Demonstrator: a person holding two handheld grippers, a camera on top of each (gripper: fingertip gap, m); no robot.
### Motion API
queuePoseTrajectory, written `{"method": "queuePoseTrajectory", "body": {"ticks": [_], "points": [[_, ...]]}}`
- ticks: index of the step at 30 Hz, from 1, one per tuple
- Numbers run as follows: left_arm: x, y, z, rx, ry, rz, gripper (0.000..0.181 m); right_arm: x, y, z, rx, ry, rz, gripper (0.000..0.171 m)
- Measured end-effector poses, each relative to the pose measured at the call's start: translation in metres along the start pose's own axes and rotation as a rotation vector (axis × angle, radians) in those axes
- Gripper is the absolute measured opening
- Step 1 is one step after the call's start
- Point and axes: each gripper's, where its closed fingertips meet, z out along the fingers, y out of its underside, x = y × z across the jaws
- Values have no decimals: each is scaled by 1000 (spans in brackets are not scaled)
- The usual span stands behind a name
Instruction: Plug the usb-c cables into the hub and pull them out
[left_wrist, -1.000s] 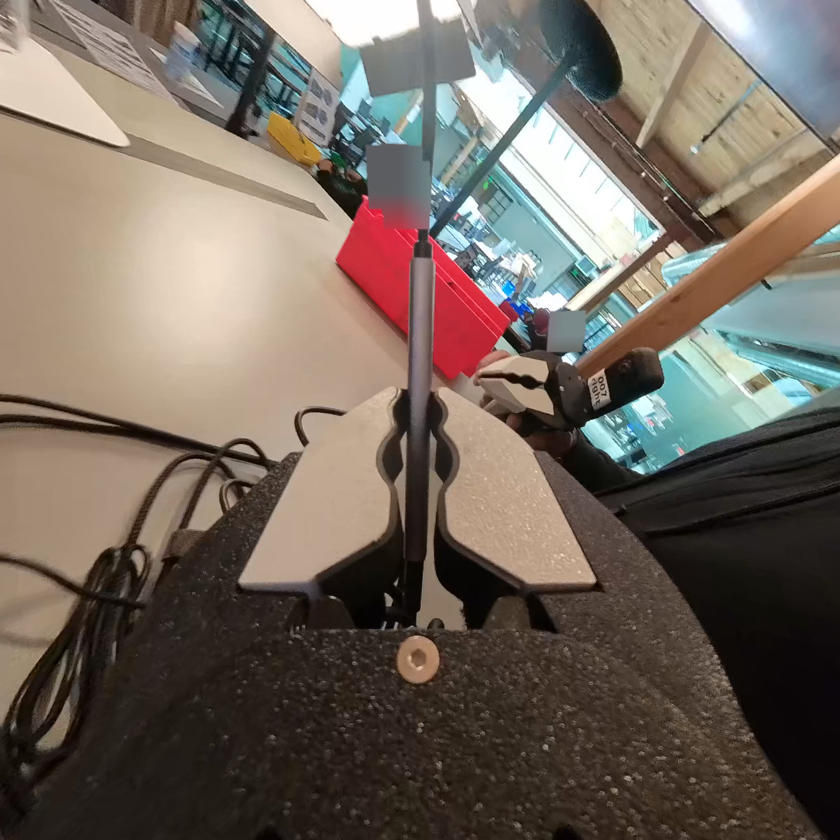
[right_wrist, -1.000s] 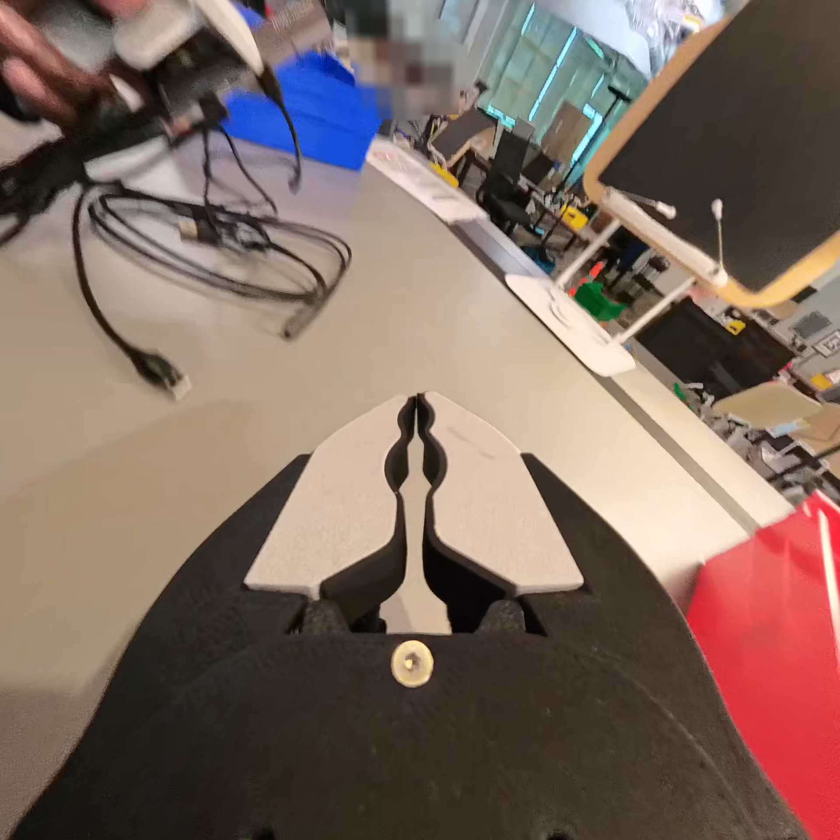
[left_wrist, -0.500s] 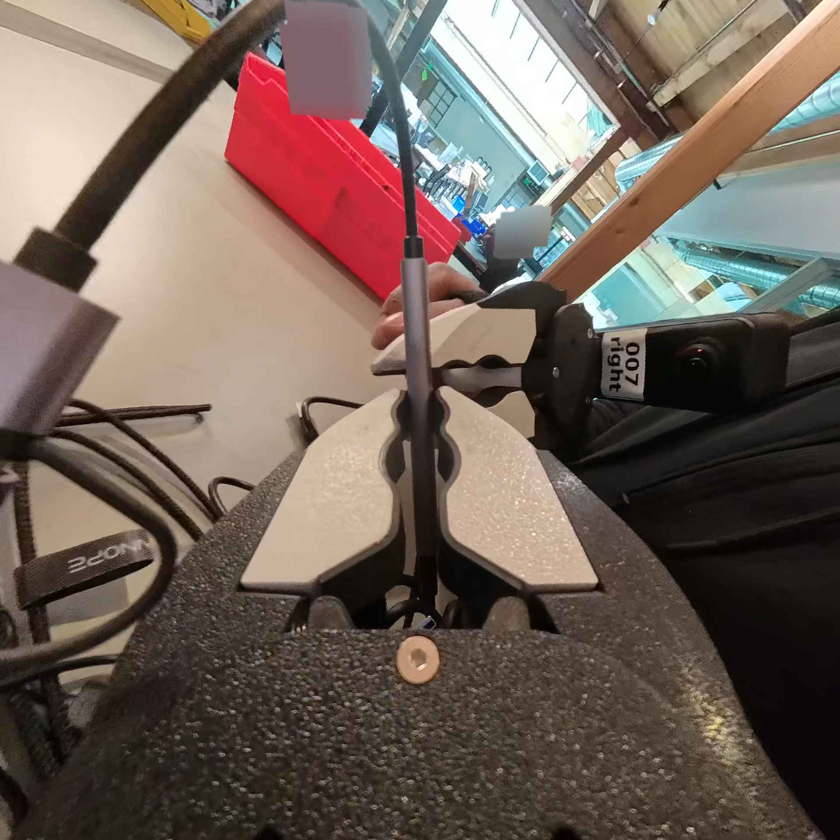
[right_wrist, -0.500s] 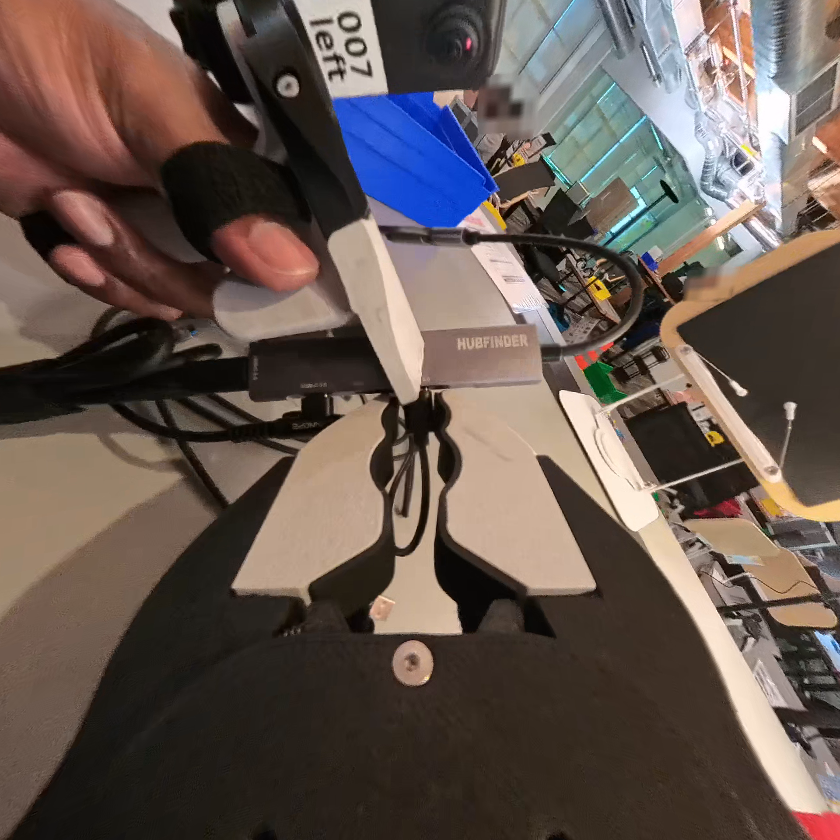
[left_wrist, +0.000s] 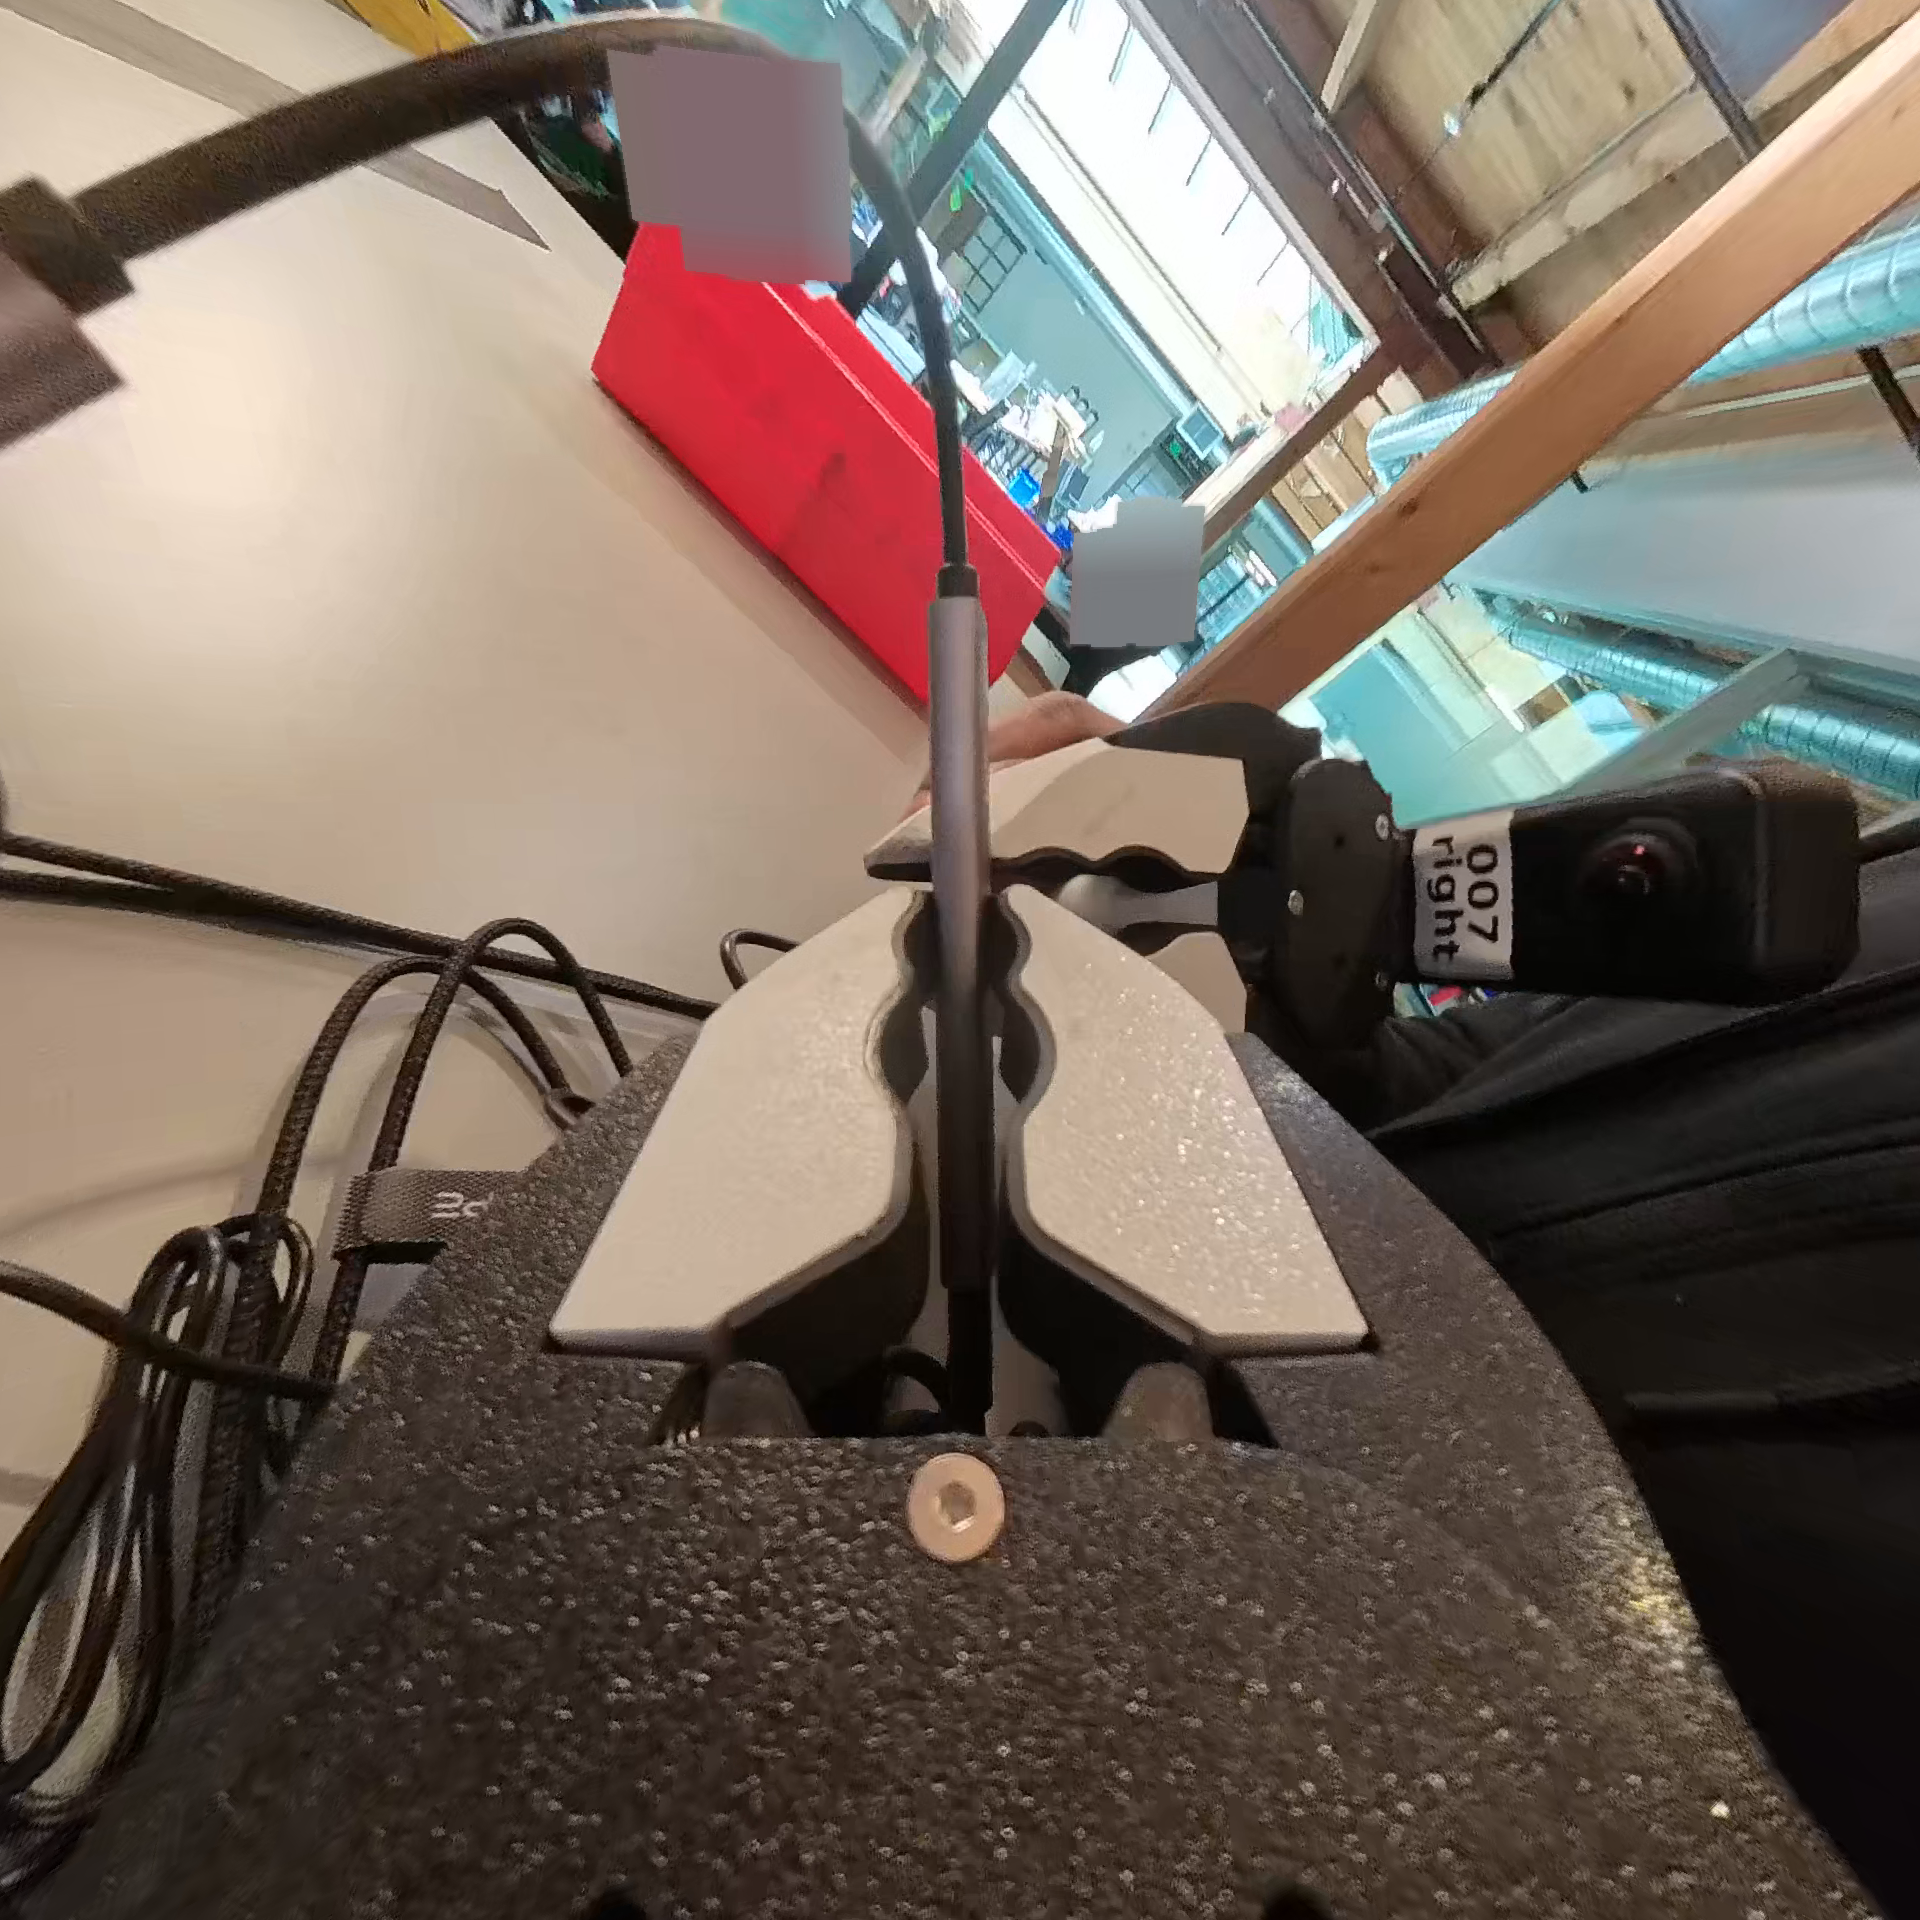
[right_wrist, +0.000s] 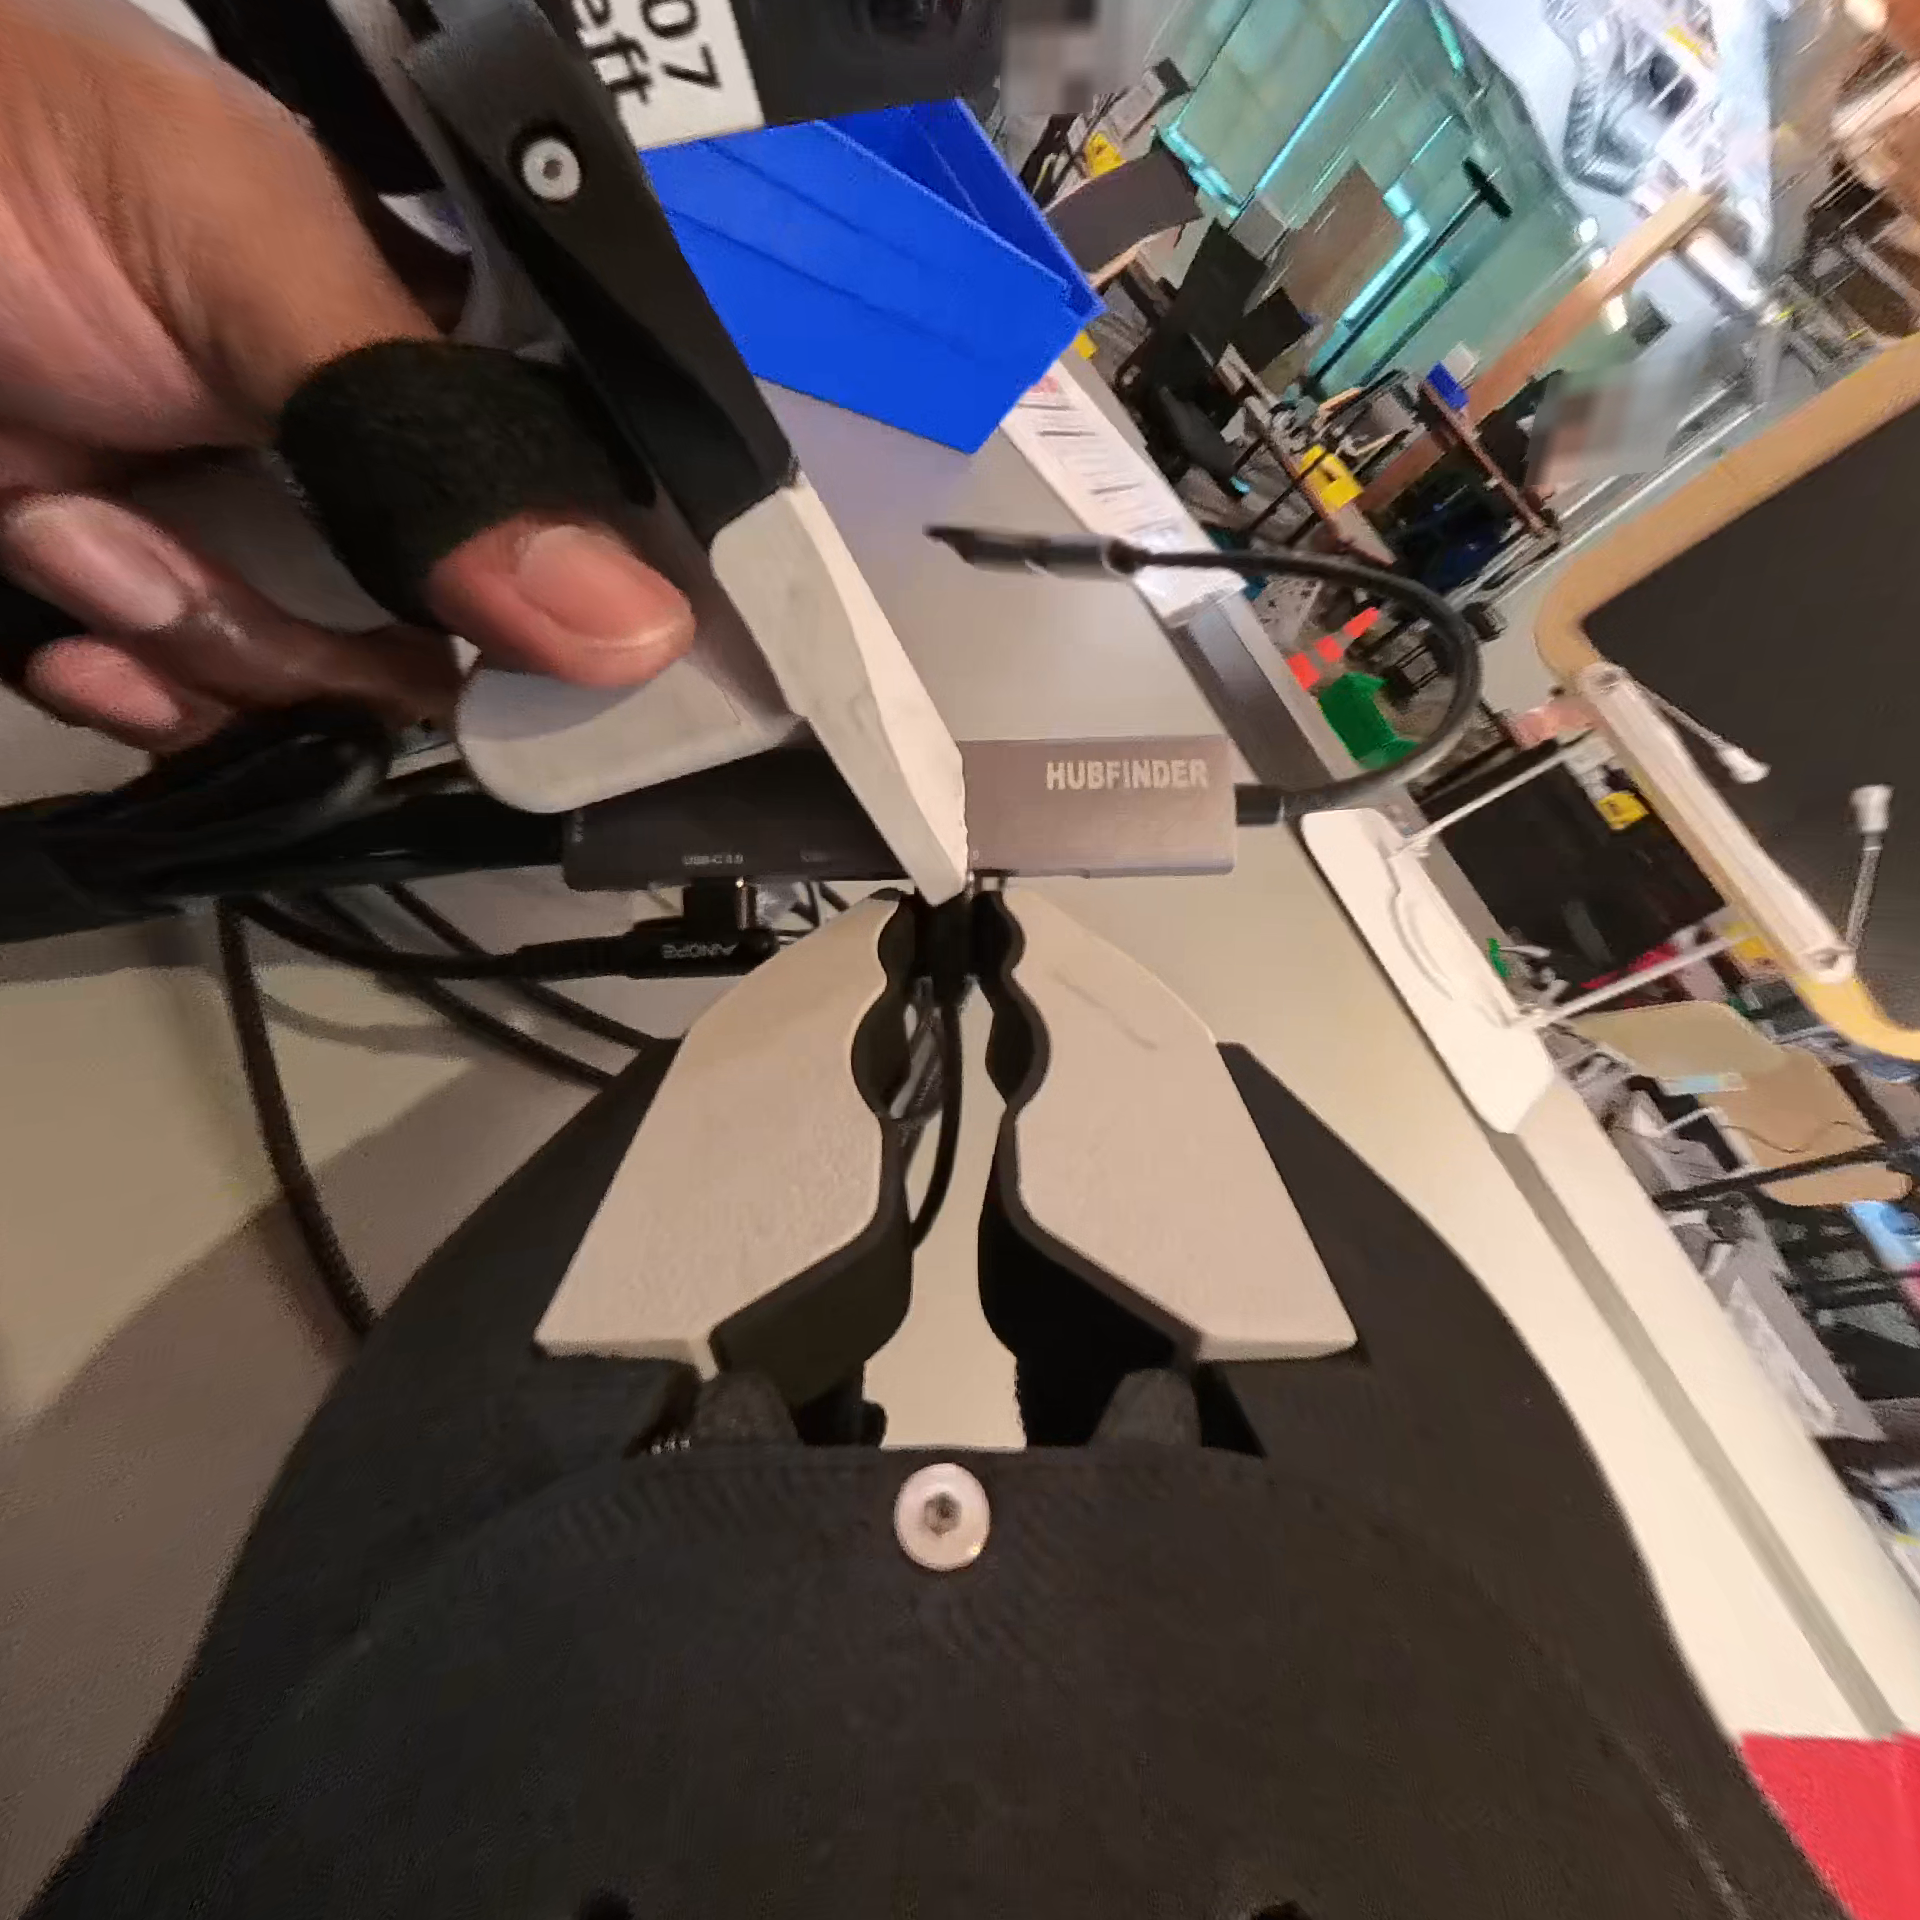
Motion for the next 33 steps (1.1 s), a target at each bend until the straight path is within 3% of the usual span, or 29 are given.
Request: {"method": "queuePoseTrajectory", "body": {"ticks": [5, 7, 8, 10, 11, 14, 17, 22, 30, 33], "points": [[6, 11, -11, -81, 106, -9, 10, -18, -8, -3, 62, -166, 56, 11], [2, 8, -14, -72, 100, -28, 10, -15, -6, 2, 9, -102, 60, 11], [-10, -4, -23, -2, 42, -46, 10, -3, 6, 4, -87, 11, 46, 11], [-46, -48, -80, 238, -33, -145, 10, 26, 42, -13, -226, 197, 37, 11], [-63, -65, -115, 328, -85, -152, 10, 30, 54, -25, -218, 203, 127, 11], [-68, -71, -160, 230, -100, -78, 10, 28, 78, -53, -211, 176, 211, 11], [-60, -58, -153, 97, -69, -36, 10, 34, 87, -60, -255, 214, 177, 11], [-47, -54, -126, 95, 38, -39, 10, 91, 79, -76, -301, 444, 135, 11], [-61, -27, -132, -4, -5, -58, 11, 205, 101, -193, -440, 953, 126, 11], [-69, -21, -137, 2, -34, -72, 11, 224, 114, -224, -481, 1025, 142, 11]]}}
